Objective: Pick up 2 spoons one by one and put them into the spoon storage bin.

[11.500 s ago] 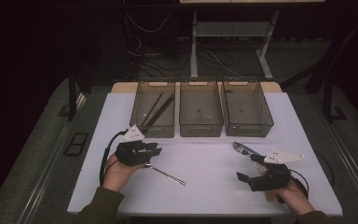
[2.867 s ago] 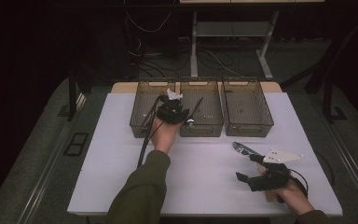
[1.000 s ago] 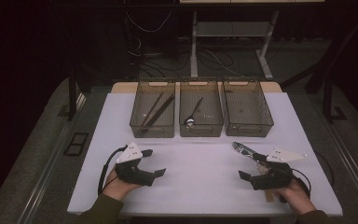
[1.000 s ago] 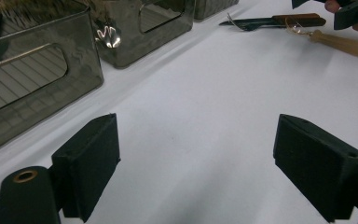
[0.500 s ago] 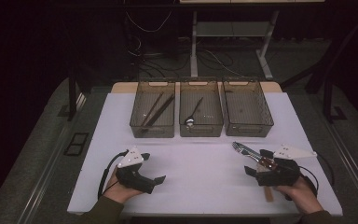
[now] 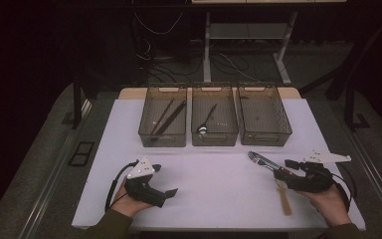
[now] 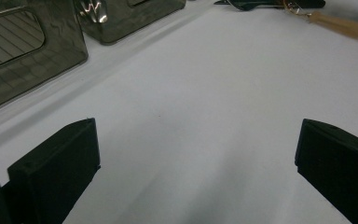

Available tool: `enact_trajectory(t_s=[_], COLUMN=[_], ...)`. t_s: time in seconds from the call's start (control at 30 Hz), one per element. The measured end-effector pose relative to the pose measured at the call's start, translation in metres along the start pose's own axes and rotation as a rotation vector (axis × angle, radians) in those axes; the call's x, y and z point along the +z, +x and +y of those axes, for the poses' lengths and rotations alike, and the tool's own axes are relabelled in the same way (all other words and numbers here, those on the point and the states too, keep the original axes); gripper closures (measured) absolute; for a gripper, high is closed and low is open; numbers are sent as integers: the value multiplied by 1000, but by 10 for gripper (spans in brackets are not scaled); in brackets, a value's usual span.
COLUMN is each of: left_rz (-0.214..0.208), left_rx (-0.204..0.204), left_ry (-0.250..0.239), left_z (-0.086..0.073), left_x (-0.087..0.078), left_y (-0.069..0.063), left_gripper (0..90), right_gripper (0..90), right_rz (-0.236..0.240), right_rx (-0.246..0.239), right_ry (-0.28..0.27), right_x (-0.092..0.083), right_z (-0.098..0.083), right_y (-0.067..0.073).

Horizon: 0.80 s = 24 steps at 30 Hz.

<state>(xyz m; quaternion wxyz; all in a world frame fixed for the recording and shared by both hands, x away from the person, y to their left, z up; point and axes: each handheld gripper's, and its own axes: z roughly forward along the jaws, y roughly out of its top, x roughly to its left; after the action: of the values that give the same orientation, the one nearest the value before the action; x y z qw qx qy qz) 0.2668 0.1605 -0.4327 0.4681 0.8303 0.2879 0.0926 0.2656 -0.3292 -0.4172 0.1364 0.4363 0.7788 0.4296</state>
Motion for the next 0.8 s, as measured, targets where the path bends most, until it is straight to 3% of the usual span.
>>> enact_trajectory(t_s=[0.2, 0.4, 0.8], left_rz=[-7, -18, -24], left_rx=[3, 8, 10], left_ry=[8, 19, 25], left_z=[0, 0, -1], left_x=[1, 2, 4], left_y=[0, -1, -2], left_gripper=[0, 0, 0], right_gripper=[523, 618, 686], right_rz=[1, -6, -3], right_rx=[33, 26, 19], right_ry=[78, 128, 168], right_x=[2, 9, 16], right_z=[-6, -10, -13], right_y=[-7, -12, -14])
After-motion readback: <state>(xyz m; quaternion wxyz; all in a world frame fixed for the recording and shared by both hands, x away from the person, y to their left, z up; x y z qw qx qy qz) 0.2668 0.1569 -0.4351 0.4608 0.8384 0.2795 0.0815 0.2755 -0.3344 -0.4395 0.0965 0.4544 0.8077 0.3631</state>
